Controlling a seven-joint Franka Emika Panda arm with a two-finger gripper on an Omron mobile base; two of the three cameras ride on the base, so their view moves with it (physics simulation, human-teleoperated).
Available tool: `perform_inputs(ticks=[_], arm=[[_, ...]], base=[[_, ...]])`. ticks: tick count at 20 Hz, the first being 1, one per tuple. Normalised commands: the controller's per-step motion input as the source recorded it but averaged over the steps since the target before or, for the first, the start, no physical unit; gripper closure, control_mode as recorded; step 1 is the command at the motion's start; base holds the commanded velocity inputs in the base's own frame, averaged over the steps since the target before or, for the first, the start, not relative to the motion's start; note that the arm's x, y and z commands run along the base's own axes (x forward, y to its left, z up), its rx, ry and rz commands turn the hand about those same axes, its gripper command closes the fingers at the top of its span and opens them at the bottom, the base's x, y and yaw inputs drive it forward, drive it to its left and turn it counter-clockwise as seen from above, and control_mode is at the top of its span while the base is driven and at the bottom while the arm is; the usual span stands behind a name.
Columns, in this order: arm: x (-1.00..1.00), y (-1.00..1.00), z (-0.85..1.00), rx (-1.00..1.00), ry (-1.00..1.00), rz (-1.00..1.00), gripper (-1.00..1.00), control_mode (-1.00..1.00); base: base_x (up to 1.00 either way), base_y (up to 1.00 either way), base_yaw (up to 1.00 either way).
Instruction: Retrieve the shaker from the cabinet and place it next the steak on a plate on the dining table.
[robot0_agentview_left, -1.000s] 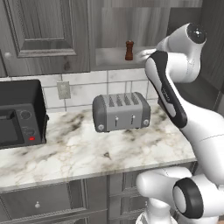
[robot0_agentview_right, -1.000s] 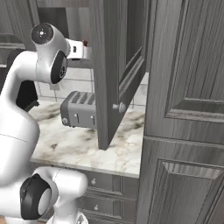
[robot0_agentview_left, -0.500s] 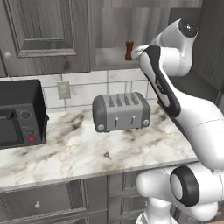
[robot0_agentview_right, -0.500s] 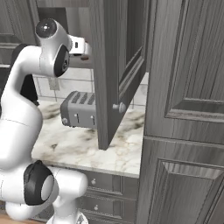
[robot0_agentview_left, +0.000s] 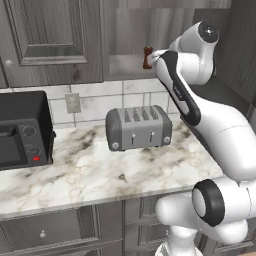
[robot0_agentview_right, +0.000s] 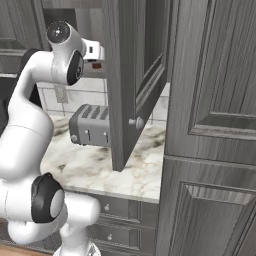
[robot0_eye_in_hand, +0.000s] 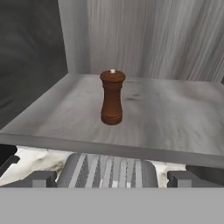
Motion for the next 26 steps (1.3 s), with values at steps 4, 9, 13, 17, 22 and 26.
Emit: perform_inputs(ticks=[4, 9, 13, 17, 22, 26], arm=[[0.27, 0.0, 0.0, 0.0, 0.0, 0.0, -1.0, -1.0], [0.22, 0.09, 0.0, 0.0, 0.0, 0.0, -1.0, -1.0], [0.1, 0.11, 0.0, 0.0, 0.0, 0.0, -1.0, -1.0], [0.1, 0.03, 0.02, 0.0, 0.0, 0.0, -1.0, -1.0], [0.21, 0.0, 0.03, 0.0, 0.0, 0.0, -1.0, -1.0], [0.27, 0.0, 0.0, 0.0, 0.0, 0.0, -1.0, -1.0]], base=[[0.0, 0.0, 0.0], [0.0, 0.0, 0.0], [0.0, 0.0, 0.0], [0.0, 0.0, 0.0], [0.0, 0.0, 0.0], [0.0, 0.0, 0.0]])
